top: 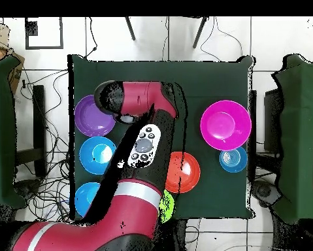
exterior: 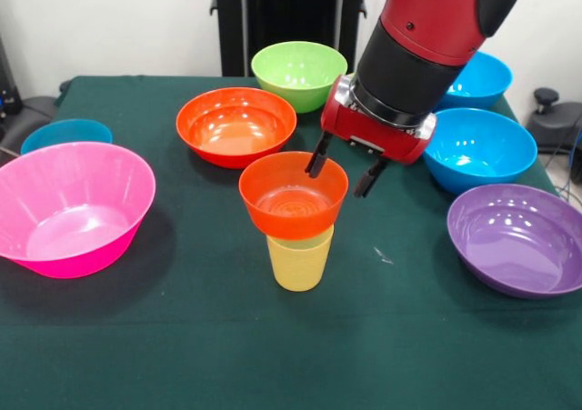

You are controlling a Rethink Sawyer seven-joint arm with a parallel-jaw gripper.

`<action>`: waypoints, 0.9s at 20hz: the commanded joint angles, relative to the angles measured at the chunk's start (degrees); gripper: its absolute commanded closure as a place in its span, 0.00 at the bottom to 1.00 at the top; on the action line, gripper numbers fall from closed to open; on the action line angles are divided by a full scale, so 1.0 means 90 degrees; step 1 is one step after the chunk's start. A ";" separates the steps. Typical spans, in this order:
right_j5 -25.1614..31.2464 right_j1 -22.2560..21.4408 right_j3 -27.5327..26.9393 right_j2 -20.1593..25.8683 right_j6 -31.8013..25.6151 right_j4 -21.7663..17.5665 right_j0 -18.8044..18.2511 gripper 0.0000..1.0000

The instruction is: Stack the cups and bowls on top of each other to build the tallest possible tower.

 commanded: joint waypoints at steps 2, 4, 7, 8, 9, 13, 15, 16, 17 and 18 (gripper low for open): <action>-0.0411 0.0302 0.0547 0.0767 0.0522 -0.0026 -0.0116 0.00; -0.0455 0.0311 0.0569 0.0738 0.0574 -0.0038 -0.0096 0.00; -0.0469 0.0299 0.0598 0.0727 0.0640 -0.0012 -0.0085 0.00; -0.0488 0.0291 0.0614 0.0737 0.0647 0.0001 -0.0089 0.00; -0.0482 0.0285 0.0629 0.0747 0.0644 0.0012 -0.0096 0.00; -0.0481 0.0314 0.0636 0.0712 0.0654 -0.0025 -0.0068 0.00; -0.0522 0.0319 0.0695 0.0757 0.0667 0.0012 -0.0085 0.00; -0.0535 0.0319 0.0723 0.0790 0.0665 0.0039 -0.0101 0.00; -0.0542 0.0317 0.0739 0.0818 0.0658 0.0061 -0.0115 0.00; -0.0551 0.0312 0.0758 0.0834 0.0655 0.0075 -0.0120 0.00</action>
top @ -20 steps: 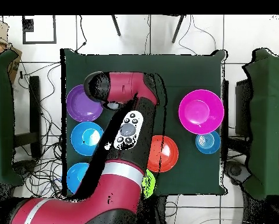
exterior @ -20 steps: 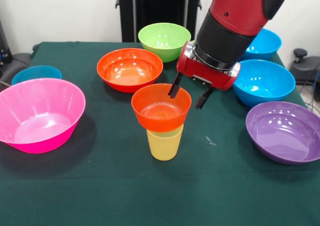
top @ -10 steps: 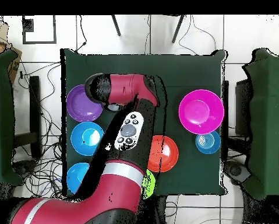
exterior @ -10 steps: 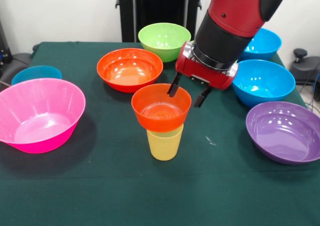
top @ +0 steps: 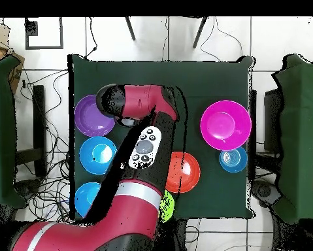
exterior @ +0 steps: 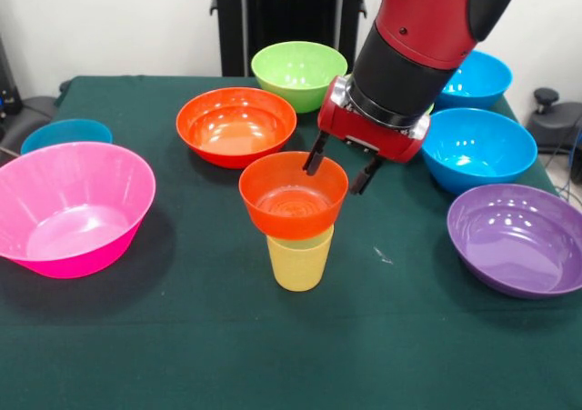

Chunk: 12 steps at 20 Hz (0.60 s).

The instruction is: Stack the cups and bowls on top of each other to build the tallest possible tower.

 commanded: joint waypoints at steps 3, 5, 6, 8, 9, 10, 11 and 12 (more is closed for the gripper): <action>-0.0505 0.0307 0.0607 0.0819 0.0664 0.0066 -0.0103 0.00; -0.0499 0.0309 0.0593 0.0781 0.0671 0.0037 -0.0079 0.00; -0.0484 0.0316 0.0581 0.0763 0.0676 0.0026 -0.0067 0.00; -0.0488 0.0329 0.0566 0.0743 0.0715 0.0028 -0.0053 0.00; -0.0459 0.0348 0.0530 0.0739 0.0709 0.0024 -0.0054 0.00; -0.0452 0.0369 0.0505 0.0731 0.0720 0.0022 -0.0050 0.00; -0.0444 0.0389 0.0481 0.0723 0.0730 0.0020 -0.0047 0.00; -0.0458 0.0415 0.0467 0.0721 0.0744 0.0017 -0.0042 0.00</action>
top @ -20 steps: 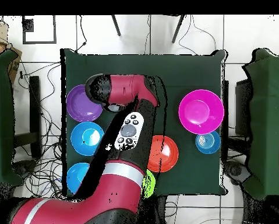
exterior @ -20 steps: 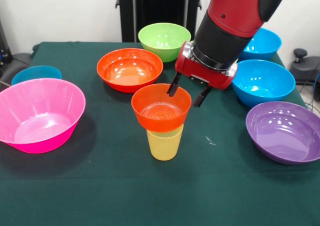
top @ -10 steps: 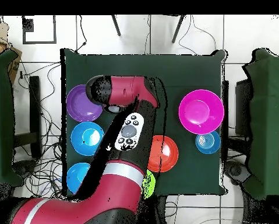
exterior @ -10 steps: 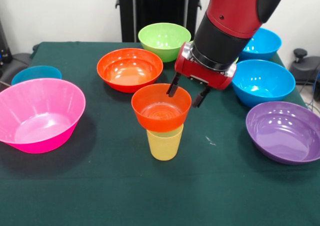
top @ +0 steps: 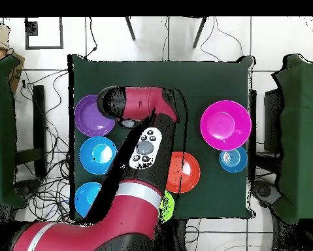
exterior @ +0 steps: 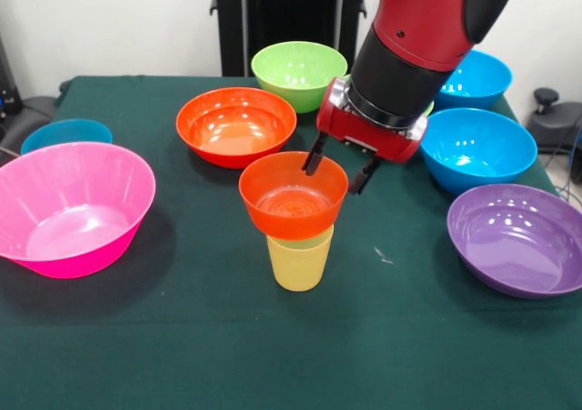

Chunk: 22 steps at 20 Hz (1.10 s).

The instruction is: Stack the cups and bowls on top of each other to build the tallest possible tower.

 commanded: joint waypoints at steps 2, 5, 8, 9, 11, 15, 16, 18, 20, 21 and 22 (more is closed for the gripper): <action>-0.0473 0.0453 0.0380 0.0734 0.0773 0.0026 -0.0040 0.00; -0.0527 0.0454 0.0415 0.0756 0.0780 0.0038 -0.0033 0.00; -0.0523 0.0469 0.0391 0.0715 0.0787 0.0005 0.0003 0.00; -0.0536 0.0480 0.0378 0.0679 0.0809 -0.0023 0.0029 0.00; -0.0570 0.0532 0.0318 0.0602 0.0858 -0.0073 0.0083 0.00; -0.0600 0.0557 0.0303 0.0549 0.0902 -0.0069 0.0127 0.00; -0.0591 0.0555 0.0300 0.0549 0.0899 -0.0059 0.0129 0.00; -0.0602 0.0560 0.0300 0.0547 0.0906 -0.0041 0.0132 0.00; -0.0654 0.0579 0.0303 0.0543 0.0927 -0.0034 0.0137 0.00; -0.0672 0.0581 0.0313 0.0529 0.0945 -0.0040 0.0155 0.00; -0.0671 0.0593 0.0296 0.0514 0.0958 -0.0041 0.0164 0.00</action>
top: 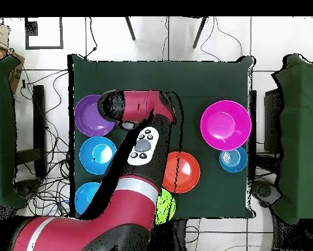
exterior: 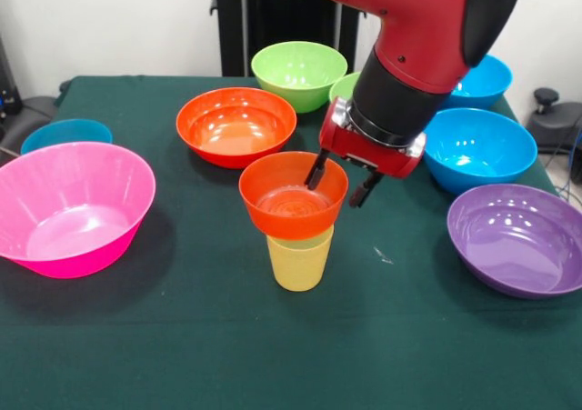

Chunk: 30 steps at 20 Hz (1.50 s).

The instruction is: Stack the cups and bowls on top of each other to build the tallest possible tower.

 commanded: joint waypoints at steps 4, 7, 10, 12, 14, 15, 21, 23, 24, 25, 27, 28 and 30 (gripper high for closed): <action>-0.0429 0.0330 0.0285 0.0413 0.1026 -0.0080 0.0177 0.00; -0.0421 0.0328 0.0262 0.0370 0.1040 -0.0090 0.0203 0.00; -0.0411 0.0329 0.0250 0.0347 0.1041 -0.0082 0.0219 0.00; -0.0417 0.0329 0.0259 0.0338 0.1052 -0.0076 0.0235 0.00; -0.0423 0.0330 0.0258 0.0333 0.1051 -0.0077 0.0244 0.00; -0.0441 0.0321 0.0274 0.0327 0.1056 -0.0081 0.0256 0.00; -0.0212 0.0274 0.0177 0.0336 0.0914 -0.0078 0.0249 0.00; -0.0197 0.0293 0.0155 0.0385 0.0851 -0.0064 0.0212 0.00; -0.0216 0.0309 0.0138 0.0399 0.0845 -0.0059 0.0199 0.00; -0.0227 0.0318 0.0136 0.0412 0.0838 -0.0054 0.0187 0.00; -0.0222 0.0328 0.0121 0.0447 0.0808 -0.0037 0.0160 0.00; -0.0223 0.0330 0.0115 0.0460 0.0796 -0.0033 0.0152 0.00; -0.0234 0.0340 0.0109 0.0464 0.0799 -0.0032 0.0151 0.00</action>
